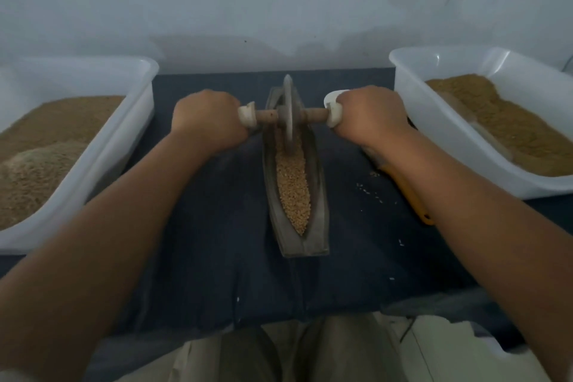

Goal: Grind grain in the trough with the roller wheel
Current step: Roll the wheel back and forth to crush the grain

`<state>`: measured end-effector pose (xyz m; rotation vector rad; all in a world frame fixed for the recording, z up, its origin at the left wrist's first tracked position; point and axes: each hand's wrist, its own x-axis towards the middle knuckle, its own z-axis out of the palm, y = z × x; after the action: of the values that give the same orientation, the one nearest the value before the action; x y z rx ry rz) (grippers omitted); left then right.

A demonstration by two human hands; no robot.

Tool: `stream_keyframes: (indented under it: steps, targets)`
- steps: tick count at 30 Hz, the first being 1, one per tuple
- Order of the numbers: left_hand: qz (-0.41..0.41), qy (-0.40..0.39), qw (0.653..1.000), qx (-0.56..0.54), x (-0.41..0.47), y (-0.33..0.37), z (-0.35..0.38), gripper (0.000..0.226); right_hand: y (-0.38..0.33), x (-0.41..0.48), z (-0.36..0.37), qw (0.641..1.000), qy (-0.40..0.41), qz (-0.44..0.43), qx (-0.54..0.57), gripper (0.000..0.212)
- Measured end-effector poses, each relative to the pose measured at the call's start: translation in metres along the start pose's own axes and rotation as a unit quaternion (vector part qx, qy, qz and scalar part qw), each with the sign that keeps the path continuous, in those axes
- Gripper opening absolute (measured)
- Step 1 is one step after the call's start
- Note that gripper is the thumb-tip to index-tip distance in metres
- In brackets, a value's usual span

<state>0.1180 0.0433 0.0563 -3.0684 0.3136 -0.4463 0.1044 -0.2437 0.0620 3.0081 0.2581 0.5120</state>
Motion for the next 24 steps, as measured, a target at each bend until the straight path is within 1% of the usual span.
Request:
stream_keyframes:
  steps: [2, 3, 4, 6, 7, 8, 9, 10, 12, 13, 14, 16, 18, 20, 21, 23, 24]
  targets:
    - [0.015, -0.014, 1.0, 0.009, -0.01, 0.0, -0.005, 0.036, 0.002, -0.007, -0.006, 0.999, -0.043, -0.005, 0.028, 0.035]
    - [0.027, -0.017, 0.999, 0.012, -0.024, -0.002, -0.005, 0.034, 0.004, -0.017, -0.01, 0.996, -0.084, -0.017, 0.038, 0.035]
    - [0.042, -0.01, 0.999, 0.017, -0.04, -0.003, -0.005, 0.033, 0.008, -0.03, -0.016, 0.989, -0.139, -0.029, 0.048, 0.035]
    - [0.076, 0.029, 0.996, 0.032, -0.075, -0.007, -0.003, 0.034, 0.013, -0.058, -0.032, 0.964, -0.245, -0.04, 0.091, 0.034]
    - [0.083, 0.046, 0.995, 0.033, -0.087, -0.009, -0.002, 0.037, 0.014, -0.067, -0.039, 0.955, -0.273, -0.046, 0.109, 0.034]
    - [0.081, 0.054, 0.995, 0.027, -0.093, -0.011, 0.0, 0.04, 0.015, -0.069, -0.041, 0.951, -0.281, -0.053, 0.118, 0.036]
    - [0.07, 0.049, 0.996, 0.016, -0.092, -0.012, 0.004, 0.043, 0.015, -0.066, -0.04, 0.955, -0.269, -0.06, 0.113, 0.037]
    - [0.053, 0.032, 0.998, 0.003, -0.087, -0.011, 0.006, 0.044, 0.013, -0.058, -0.037, 0.965, -0.237, -0.064, 0.094, 0.037]
    - [0.017, 0.004, 1.0, -0.012, -0.061, -0.007, 0.008, 0.045, 0.008, -0.037, -0.023, 0.99, -0.12, -0.057, 0.045, 0.035]
    - [0.001, 0.003, 1.0, -0.012, -0.044, -0.005, 0.008, 0.044, 0.005, -0.025, -0.016, 0.997, -0.062, -0.048, 0.028, 0.033]
    - [-0.013, 0.003, 1.0, -0.013, -0.028, -0.003, 0.007, 0.041, 0.003, -0.014, -0.011, 0.999, -0.025, -0.036, 0.015, 0.03]
    - [-0.02, -0.001, 1.0, -0.014, -0.005, 0.0, 0.002, 0.035, -0.001, 0.0, -0.007, 1.0, -0.01, -0.021, 0.001, 0.03]
    - [-0.009, -0.024, 1.0, -0.013, -0.004, 0.003, -0.005, 0.033, 0.0, 0.001, -0.006, 0.999, -0.029, -0.012, 0.013, 0.03]
    - [0.011, -0.04, 0.999, 0.0, -0.023, 0.003, -0.011, 0.032, 0.006, -0.01, -0.01, 0.996, -0.081, -0.021, 0.029, 0.024]
    - [0.028, -0.038, 0.999, 0.015, -0.039, 0.001, -0.012, 0.031, 0.01, -0.022, -0.014, 0.99, -0.132, -0.034, 0.034, 0.024]
    - [0.074, 0.011, 0.996, 0.045, -0.076, -0.004, -0.013, 0.03, 0.015, -0.048, -0.029, 0.962, -0.256, -0.053, 0.084, 0.029]
    - [0.096, 0.038, 0.993, 0.051, -0.093, -0.005, -0.014, 0.033, 0.016, -0.06, -0.037, 0.944, -0.303, -0.054, 0.118, 0.032]
